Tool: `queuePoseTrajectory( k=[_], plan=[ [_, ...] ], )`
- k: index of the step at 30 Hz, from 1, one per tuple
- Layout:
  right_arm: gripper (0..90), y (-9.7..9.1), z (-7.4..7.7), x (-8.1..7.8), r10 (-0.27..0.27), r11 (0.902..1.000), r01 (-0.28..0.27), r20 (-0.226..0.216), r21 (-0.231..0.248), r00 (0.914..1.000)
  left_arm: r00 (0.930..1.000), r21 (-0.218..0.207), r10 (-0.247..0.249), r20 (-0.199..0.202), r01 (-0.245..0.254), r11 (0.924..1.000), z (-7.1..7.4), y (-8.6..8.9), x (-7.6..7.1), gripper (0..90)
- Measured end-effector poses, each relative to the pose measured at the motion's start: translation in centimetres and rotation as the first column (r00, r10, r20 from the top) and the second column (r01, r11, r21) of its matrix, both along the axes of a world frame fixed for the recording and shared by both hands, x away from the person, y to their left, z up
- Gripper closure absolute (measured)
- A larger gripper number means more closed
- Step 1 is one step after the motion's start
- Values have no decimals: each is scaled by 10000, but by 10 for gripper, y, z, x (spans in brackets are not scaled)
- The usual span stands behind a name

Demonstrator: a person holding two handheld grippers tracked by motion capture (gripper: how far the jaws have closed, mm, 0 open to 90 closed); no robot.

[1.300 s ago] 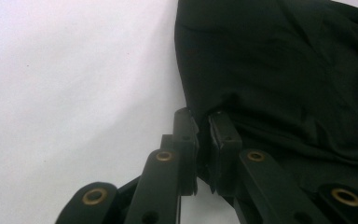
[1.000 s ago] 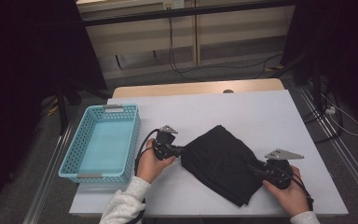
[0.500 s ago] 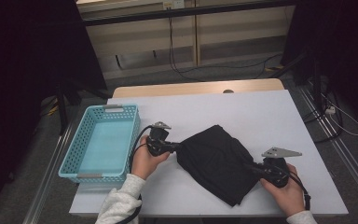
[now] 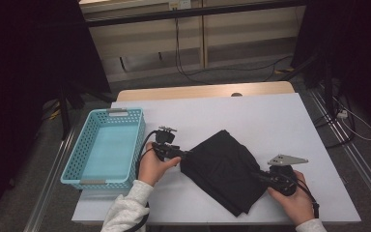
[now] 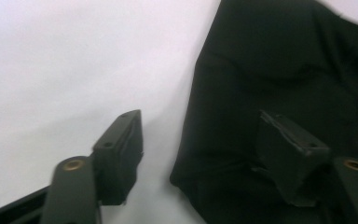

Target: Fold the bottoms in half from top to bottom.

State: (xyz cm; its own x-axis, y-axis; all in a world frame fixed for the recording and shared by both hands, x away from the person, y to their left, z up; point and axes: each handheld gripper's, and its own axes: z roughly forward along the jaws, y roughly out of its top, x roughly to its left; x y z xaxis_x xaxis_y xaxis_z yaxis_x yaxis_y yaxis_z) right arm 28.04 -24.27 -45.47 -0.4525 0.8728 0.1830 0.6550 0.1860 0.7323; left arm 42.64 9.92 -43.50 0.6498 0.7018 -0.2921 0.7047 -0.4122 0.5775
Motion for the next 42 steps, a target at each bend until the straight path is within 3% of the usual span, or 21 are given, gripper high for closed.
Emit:
queuePoseTrajectory(
  k=[6, 9, 12, 15, 18, 20, 23, 25, 27, 31, 37, 42],
  plan=[
    [816, 1, -1, 0, 41, 10000, -41, 41, -39, 10000, 9993, 308, -50, 360, 39, 9995, -9, -4, 0, 189],
    [815, 0, -1, 0, 48, 10000, -48, 10, -8, 10000, 9984, 630, -118, 560, 82, 9980, -10, -8, -2, 189],
    [815, 0, -1, 0, 43, 10000, -43, -9, 23, 10000, 9979, 988, -264, 596, 204, 9949, -8, -12, -6, 251],
    [815, 0, -1, -1, 26, 10000, -26, -19, 62, 10000, 9987, 1202, -311, 397, 262, 9924, -6, -16, -12, 274],
    [815, 0, -2, -1, 3, 9999, -2, -51, 127, 10000, 9992, 1347, -352, 168, 326, 9903, -3, -19, -15, 406],
    [815, 0, -2, -1, 8, 9999, -7, -51, 122, 10000, 9997, 1361, -254, 2, 251, 9904, -2, -18, -16, 444],
    [815, 1, -2, -1, 9, 10000, -8, -39, 75, 10000, 9959, 1098, -167, -885, 265, 9936, 1, -18, -17, 601],
    [815, 1, -2, -1, 29, 10000, -29, -26, 58, 10000, 9945, 1097, -114, -1041, 229, 9937, 1, -18, -16, 667],
    [815, 1, -2, -1, 33, 10000, -33, -11, 45, 10000, 9871, 858, -259, -1578, 398, 9955, 0, -17, -15, 767],
    [816, 2, -1, -1, 20, 10000, -20, -8, 46, 10000, 9860, 1097, -374, -1623, 557, 9924, 4, -20, -15, 798],
    [819, 3, 0, -2, -46, 10000, 46, 86, -18, 10000, 9763, 1377, -585, -2084, 885, 9865, 13, -15, -8, 824],
    [822, 8, 4, -2, 34, 10000, -35, 266, 54, 9996, 9676, 1856, -1004, -2319, 1453, 9718, 27, -15, -1, 829]
  ],
)
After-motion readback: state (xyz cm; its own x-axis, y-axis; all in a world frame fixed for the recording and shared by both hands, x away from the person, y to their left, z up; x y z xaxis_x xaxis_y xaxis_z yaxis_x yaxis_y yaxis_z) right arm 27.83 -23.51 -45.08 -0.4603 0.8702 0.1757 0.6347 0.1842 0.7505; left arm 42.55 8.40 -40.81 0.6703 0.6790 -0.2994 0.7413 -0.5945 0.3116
